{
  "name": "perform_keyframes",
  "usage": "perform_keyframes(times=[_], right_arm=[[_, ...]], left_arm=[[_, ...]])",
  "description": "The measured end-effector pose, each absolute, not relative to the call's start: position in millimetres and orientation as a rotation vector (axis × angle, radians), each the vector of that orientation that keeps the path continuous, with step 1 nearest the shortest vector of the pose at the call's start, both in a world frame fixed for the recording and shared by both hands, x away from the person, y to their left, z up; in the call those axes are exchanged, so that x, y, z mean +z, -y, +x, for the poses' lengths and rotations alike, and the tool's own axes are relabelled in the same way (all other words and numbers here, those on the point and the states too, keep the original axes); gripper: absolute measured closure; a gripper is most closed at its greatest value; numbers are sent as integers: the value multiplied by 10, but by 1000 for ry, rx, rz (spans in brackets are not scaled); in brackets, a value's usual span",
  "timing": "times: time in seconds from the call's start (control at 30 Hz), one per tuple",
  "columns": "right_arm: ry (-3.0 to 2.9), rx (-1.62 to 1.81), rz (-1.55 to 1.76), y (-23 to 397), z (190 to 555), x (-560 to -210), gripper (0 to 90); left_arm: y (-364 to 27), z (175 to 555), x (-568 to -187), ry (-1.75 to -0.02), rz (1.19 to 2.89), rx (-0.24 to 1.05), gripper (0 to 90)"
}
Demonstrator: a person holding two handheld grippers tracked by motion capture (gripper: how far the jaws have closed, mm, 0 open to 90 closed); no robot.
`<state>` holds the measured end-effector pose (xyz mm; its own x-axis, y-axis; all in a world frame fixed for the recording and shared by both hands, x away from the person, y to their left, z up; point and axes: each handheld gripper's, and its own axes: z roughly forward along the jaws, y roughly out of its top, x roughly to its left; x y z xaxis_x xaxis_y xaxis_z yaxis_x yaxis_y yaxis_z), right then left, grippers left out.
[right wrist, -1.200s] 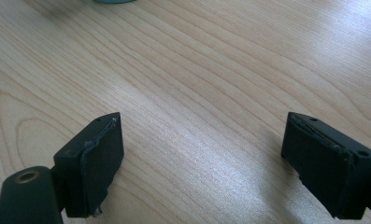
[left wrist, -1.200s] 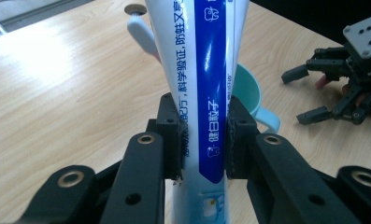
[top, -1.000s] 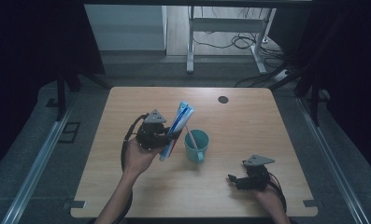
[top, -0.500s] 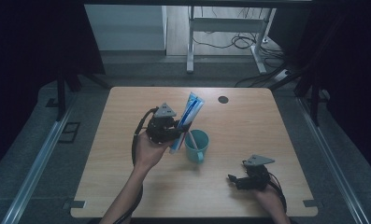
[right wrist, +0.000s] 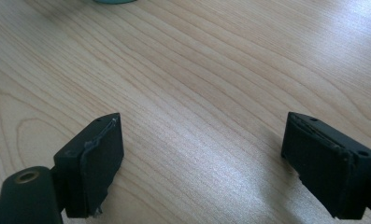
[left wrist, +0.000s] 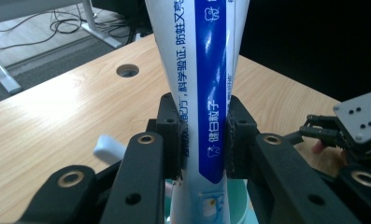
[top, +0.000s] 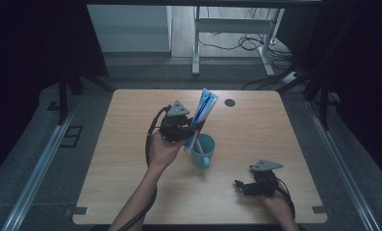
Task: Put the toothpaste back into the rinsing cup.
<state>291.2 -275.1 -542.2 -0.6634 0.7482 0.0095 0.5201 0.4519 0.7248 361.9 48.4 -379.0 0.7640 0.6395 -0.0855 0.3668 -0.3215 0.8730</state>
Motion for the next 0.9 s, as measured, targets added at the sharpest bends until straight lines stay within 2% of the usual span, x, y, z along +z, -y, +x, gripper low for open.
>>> perform_keyframes(times=[0.9], right_arm=[[-2396, 1039, 1085, 2755, 2914, -5421, 127]], left_arm=[[-180, 3740, -4070, -753, 1890, 368, 725]])
